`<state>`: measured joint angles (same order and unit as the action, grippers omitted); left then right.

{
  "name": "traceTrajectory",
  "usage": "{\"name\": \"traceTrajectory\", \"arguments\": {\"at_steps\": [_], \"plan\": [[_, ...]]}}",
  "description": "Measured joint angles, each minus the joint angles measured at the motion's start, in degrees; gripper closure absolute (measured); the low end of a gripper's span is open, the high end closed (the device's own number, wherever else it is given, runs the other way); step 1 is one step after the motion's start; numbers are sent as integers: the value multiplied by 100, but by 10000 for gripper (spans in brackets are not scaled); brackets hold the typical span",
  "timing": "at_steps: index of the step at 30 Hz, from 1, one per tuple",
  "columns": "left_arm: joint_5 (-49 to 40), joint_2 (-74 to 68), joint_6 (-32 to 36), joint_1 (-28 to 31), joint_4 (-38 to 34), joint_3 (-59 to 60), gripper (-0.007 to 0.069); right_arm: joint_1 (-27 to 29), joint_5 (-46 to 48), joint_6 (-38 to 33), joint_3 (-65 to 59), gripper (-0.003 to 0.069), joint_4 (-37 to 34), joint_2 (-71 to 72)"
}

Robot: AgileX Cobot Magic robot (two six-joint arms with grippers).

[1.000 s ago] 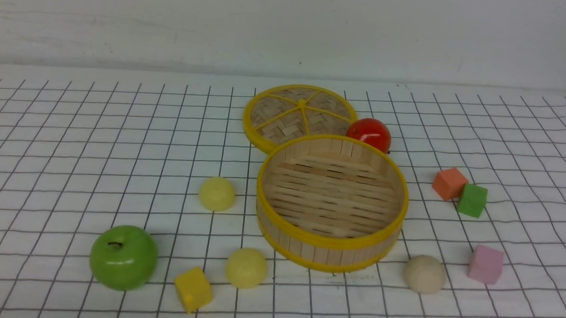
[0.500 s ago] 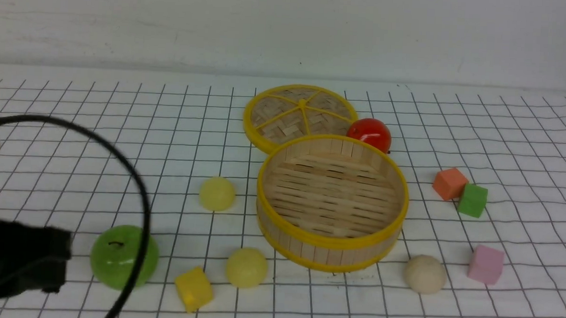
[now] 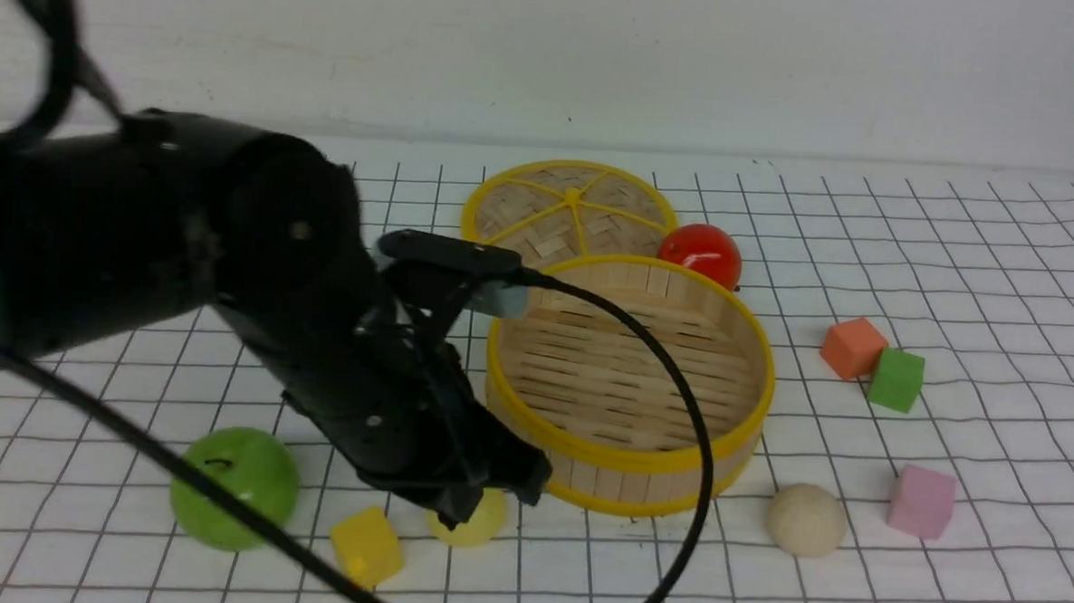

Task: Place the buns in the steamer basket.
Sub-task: Use the left arm to grab a steamed stuffed bun

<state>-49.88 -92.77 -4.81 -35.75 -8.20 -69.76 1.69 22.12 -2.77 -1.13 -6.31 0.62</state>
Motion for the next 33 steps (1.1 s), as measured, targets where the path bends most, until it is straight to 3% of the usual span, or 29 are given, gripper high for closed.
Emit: {"name": "traceTrajectory", "arguments": {"at_steps": [4, 8, 12, 15, 33], "plan": [[25, -564, -63, 21, 209, -339, 614, 0, 0, 0, 0, 420, 0, 0], [55, -915, -69, 84, 314, -568, 524, 0, 0, 0, 0, 420, 0, 0], [118, -1247, -81, 152, 340, -690, 373, 0, 0, 0, 0, 420, 0, 0], [198, -1367, -83, 207, 424, -689, 329, 0, 0, 0, 0, 420, 0, 0], [521, -1497, -101, 444, 241, -702, 351, 0, 0, 0, 0, 420, 0, 0]]}}
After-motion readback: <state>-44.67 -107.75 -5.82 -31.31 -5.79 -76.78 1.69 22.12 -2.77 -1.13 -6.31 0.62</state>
